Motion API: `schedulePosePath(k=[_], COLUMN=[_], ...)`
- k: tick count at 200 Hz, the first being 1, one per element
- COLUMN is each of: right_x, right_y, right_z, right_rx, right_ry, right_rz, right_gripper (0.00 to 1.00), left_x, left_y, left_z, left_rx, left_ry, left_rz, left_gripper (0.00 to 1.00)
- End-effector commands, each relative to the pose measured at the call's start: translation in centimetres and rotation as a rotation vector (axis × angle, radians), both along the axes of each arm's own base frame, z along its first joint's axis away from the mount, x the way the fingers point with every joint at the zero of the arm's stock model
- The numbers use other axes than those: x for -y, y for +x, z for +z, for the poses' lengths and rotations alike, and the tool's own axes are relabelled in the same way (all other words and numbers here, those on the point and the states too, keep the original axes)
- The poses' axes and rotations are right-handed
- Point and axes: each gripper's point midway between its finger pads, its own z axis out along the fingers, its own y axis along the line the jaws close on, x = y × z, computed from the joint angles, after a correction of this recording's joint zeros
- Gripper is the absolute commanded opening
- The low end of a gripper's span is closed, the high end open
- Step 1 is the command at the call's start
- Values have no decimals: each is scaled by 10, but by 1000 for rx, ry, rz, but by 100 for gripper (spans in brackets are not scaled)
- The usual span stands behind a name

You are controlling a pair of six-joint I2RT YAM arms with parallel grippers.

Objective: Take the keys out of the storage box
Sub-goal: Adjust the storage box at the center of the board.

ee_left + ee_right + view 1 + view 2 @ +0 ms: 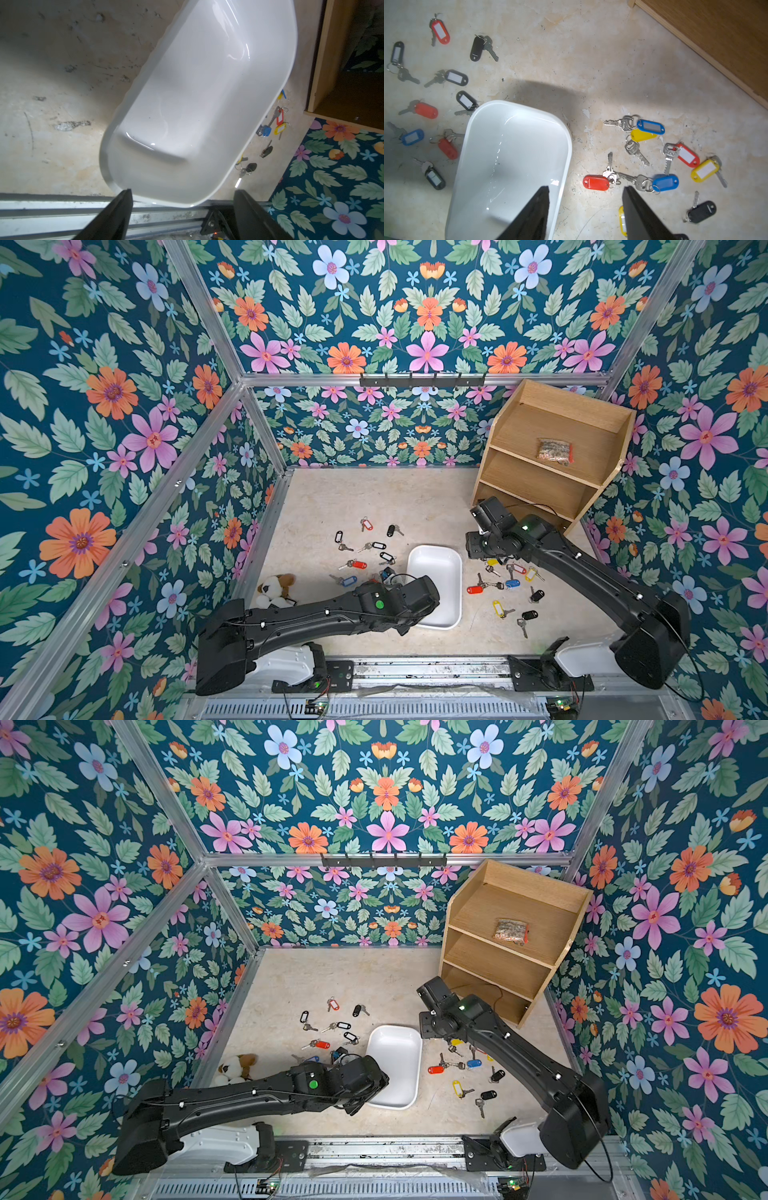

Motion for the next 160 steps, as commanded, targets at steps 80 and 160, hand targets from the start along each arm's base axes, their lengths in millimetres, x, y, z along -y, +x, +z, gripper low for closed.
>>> schedulePosePath(k=[80, 160], right_x=[8, 6], right_y=[-43, -58], right_z=[19, 19], right_rx=[72, 76], right_ry=[274, 341], right_rz=[-39, 12], right_gripper=[57, 56], left_x=[27, 28], left_y=[-20, -22], left_z=[1, -14], left_rx=[-263, -248], left_ry=[176, 225], left_rz=[80, 187], left_gripper=[81, 78])
